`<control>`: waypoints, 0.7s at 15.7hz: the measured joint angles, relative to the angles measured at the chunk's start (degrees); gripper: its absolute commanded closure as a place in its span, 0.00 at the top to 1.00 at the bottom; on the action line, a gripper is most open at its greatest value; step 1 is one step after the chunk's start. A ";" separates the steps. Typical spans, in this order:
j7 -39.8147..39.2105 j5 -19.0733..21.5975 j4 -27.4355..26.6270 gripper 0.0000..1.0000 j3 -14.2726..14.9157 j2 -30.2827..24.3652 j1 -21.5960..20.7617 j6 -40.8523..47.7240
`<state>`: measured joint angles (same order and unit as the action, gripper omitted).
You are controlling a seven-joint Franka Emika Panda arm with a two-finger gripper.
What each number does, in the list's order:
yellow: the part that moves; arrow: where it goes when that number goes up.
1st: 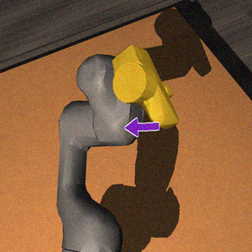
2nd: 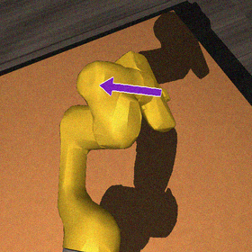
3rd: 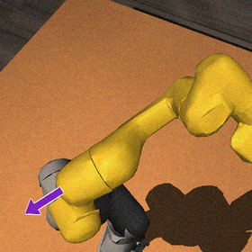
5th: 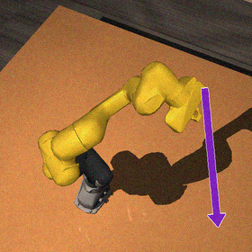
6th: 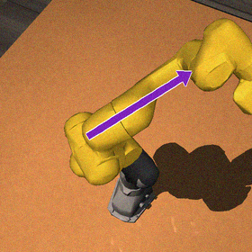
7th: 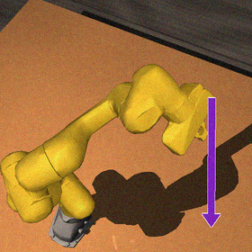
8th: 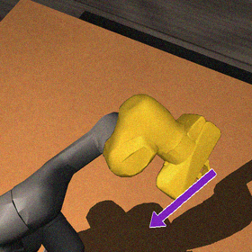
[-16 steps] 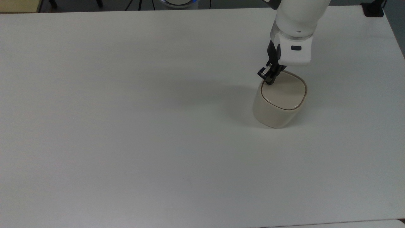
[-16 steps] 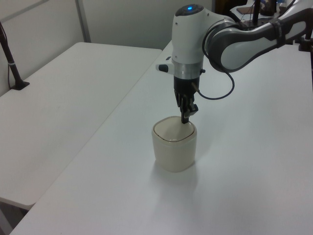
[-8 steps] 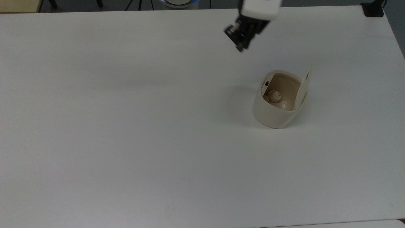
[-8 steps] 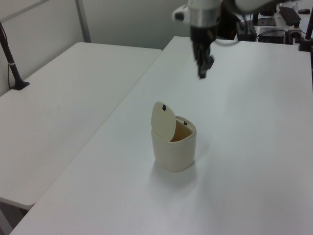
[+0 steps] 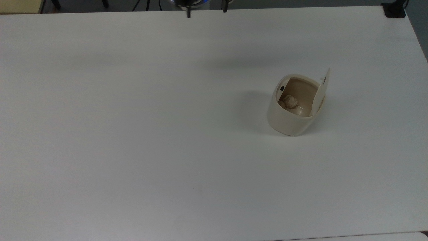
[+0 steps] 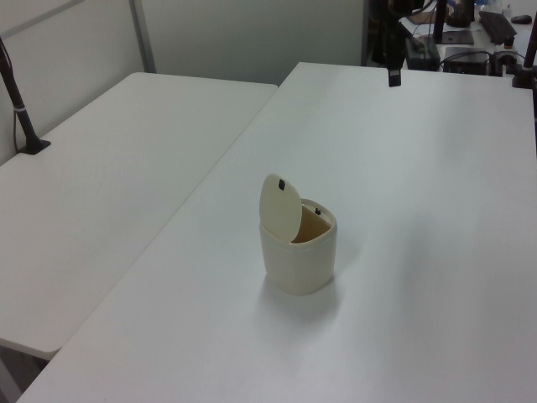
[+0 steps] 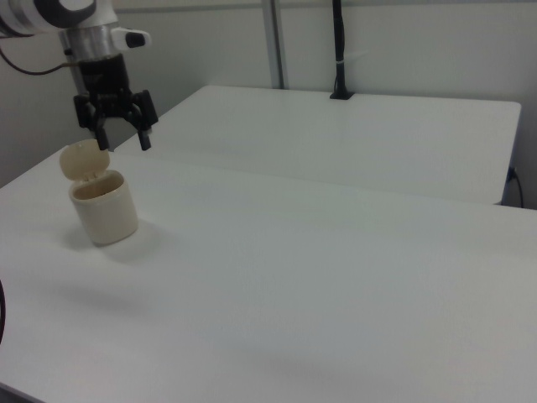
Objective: Open the trash bin
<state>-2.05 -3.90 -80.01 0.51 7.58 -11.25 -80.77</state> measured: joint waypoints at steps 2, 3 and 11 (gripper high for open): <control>3.19 0.00 -0.61 1.00 0.03 0.08 1.54 0.00; 3.86 0.00 -0.88 1.00 0.04 0.13 2.09 -0.03; 5.89 0.13 -1.12 1.00 0.05 0.03 4.11 -4.22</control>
<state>3.83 -3.77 -81.13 0.56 7.60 -7.14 -84.99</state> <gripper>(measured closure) 0.000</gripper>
